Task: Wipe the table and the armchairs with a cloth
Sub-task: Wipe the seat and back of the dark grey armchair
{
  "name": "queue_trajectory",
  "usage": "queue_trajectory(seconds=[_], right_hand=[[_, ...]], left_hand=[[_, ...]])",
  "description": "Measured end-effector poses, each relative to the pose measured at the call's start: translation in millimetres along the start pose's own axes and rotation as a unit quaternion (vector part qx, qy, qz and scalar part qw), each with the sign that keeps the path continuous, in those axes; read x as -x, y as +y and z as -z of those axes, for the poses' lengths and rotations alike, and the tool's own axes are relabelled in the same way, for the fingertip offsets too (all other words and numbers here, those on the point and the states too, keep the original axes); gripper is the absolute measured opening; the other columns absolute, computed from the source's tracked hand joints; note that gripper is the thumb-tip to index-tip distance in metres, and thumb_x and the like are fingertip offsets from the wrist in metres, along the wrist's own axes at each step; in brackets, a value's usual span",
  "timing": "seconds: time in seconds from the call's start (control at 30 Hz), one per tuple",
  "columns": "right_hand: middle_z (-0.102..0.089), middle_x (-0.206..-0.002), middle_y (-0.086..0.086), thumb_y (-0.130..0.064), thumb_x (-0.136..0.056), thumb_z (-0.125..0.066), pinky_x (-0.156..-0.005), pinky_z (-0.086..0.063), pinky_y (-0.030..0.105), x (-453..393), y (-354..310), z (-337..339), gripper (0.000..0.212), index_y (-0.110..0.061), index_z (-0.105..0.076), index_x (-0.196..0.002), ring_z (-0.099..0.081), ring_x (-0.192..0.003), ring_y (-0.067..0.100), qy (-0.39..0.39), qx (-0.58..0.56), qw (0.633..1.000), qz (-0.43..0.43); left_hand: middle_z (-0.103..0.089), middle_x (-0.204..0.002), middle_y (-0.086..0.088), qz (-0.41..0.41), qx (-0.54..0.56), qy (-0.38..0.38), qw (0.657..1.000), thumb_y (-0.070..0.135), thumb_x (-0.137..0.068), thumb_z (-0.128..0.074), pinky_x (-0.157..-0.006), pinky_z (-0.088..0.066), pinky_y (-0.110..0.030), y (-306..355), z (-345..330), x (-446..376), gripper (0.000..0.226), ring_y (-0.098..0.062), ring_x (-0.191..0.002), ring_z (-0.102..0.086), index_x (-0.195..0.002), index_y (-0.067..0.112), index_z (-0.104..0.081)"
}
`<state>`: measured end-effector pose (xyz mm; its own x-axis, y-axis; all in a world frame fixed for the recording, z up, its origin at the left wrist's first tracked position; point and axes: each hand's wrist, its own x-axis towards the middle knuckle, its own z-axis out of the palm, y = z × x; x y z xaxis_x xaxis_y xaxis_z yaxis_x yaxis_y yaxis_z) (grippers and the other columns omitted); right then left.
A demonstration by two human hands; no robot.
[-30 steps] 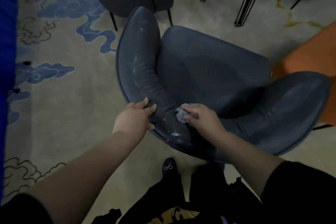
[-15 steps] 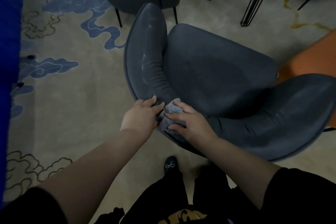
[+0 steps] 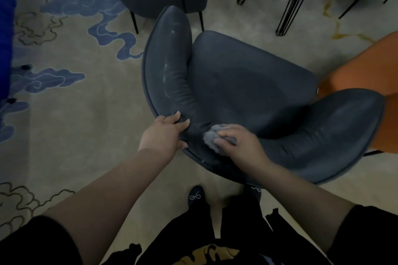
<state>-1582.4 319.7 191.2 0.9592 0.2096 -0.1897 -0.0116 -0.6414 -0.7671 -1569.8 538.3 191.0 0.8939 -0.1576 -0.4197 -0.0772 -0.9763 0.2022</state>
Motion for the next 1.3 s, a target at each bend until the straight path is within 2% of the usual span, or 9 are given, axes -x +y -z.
queue_trajectory(seconds=[0.07, 0.17, 0.3, 0.5, 0.67, 0.83, 1.03, 1.2, 1.3], right_hand=[[-0.053, -0.126, -0.006, -0.034, -0.077, -0.073, -0.090, -0.017, -0.007, 1, -13, -21, 0.024, -0.023, -0.075, -0.098, -0.041, -0.119, -0.002, -0.038, -0.019, 0.999, 0.004], [-0.041, -0.143, -0.007, -0.035, -0.077, -0.075, -0.104, -0.019, 0.008, 2, -14, -30, 0.029, -0.026, -0.073, -0.104, -0.033, -0.132, 0.004, -0.029, -0.019, 0.999, -0.007], [-0.050, -0.138, -0.001, -0.025, -0.075, -0.078, -0.107, -0.032, 0.024, 5, -19, -33, 0.019, -0.017, -0.077, -0.092, -0.043, -0.128, 0.014, -0.018, -0.037, 0.998, 0.050], [-0.057, -0.127, 0.008, -0.029, -0.062, -0.085, -0.094, -0.040, 0.029, 14, -16, -33, 0.019, -0.017, -0.074, -0.070, -0.052, -0.115, 0.025, -0.038, 0.063, 0.983, 0.169], [-0.060, -0.122, 0.014, -0.022, -0.065, -0.084, -0.089, -0.048, 0.039, 20, -7, -22, 0.017, -0.012, -0.071, -0.069, -0.058, -0.109, 0.033, -0.058, 0.110, 0.966, 0.225], [-0.057, -0.128, 0.008, -0.023, -0.071, -0.081, -0.093, -0.045, 0.036, 25, 0, -12, 0.014, -0.014, -0.071, -0.071, -0.054, -0.116, 0.027, -0.080, 0.090, 0.971, 0.205], [-0.049, -0.136, -0.005, -0.028, -0.076, -0.077, -0.097, -0.033, 0.018, 31, 23, 11, 0.011, -0.020, -0.071, -0.072, -0.045, -0.121, 0.011, -0.115, 0.096, 0.973, 0.176], [-0.051, -0.130, -0.012, -0.023, -0.071, -0.081, -0.094, -0.036, 0.015, 42, 46, 32, 0.010, -0.023, -0.071, -0.069, -0.049, -0.116, 0.006, -0.097, 0.061, 0.990, 0.084], [-0.055, -0.122, -0.015, -0.021, -0.069, -0.082, -0.091, -0.032, 0.004, 40, 48, 34, 0.015, -0.029, -0.070, -0.063, -0.052, -0.113, -0.001, -0.044, 0.002, 0.999, -0.002]], left_hand=[[-0.020, -0.156, 0.009, -0.003, -0.012, 0.005, 1.000, 0.047, -0.084, -0.063, -0.106, -0.030, -0.027, 0, 0, 0, 0.070, -0.019, -0.134, -0.027, -0.145, 0.039, -0.029], [-0.020, -0.156, 0.008, -0.005, -0.027, 0.010, 1.000, 0.046, -0.084, -0.063, -0.104, -0.031, -0.026, 2, -1, -1, 0.071, -0.019, -0.132, -0.029, -0.146, 0.039, -0.028], [-0.022, -0.155, 0.008, -0.003, -0.032, 0.023, 0.999, 0.042, -0.085, -0.064, -0.101, -0.036, -0.028, 2, -4, 0, 0.070, -0.020, -0.130, -0.031, -0.145, 0.038, -0.030], [-0.023, -0.155, 0.009, 0.002, -0.024, 0.027, 0.999, 0.044, -0.083, -0.066, -0.102, -0.036, -0.030, 0, -5, 1, 0.071, -0.020, -0.131, -0.030, -0.144, 0.040, -0.031], [-0.025, -0.154, 0.011, 0.004, -0.015, 0.027, 1.000, 0.048, -0.081, -0.066, -0.102, -0.036, -0.031, -2, -3, 0, 0.071, -0.019, -0.132, -0.030, -0.143, 0.043, -0.032], [-0.023, -0.154, 0.013, 0.005, -0.021, 0.022, 1.000, 0.051, -0.081, -0.064, -0.101, -0.035, -0.029, -2, -4, 0, 0.071, -0.019, -0.132, -0.029, -0.143, 0.043, -0.030], [-0.024, -0.154, 0.012, 0.005, -0.013, 0.020, 1.000, 0.051, -0.081, -0.065, -0.104, -0.035, -0.032, -2, -3, 1, 0.071, -0.019, -0.132, -0.029, -0.143, 0.043, -0.031], [-0.024, -0.154, 0.012, 0.002, -0.011, 0.018, 1.000, 0.051, -0.081, -0.065, -0.104, -0.035, -0.031, -3, -2, 1, 0.070, -0.019, -0.132, -0.029, -0.143, 0.043, -0.032], [-0.024, -0.154, 0.012, 0.003, -0.012, 0.017, 1.000, 0.051, -0.081, -0.065, -0.103, -0.035, -0.031, -2, -1, 0, 0.070, -0.019, -0.132, -0.030, -0.143, 0.043, -0.033]])
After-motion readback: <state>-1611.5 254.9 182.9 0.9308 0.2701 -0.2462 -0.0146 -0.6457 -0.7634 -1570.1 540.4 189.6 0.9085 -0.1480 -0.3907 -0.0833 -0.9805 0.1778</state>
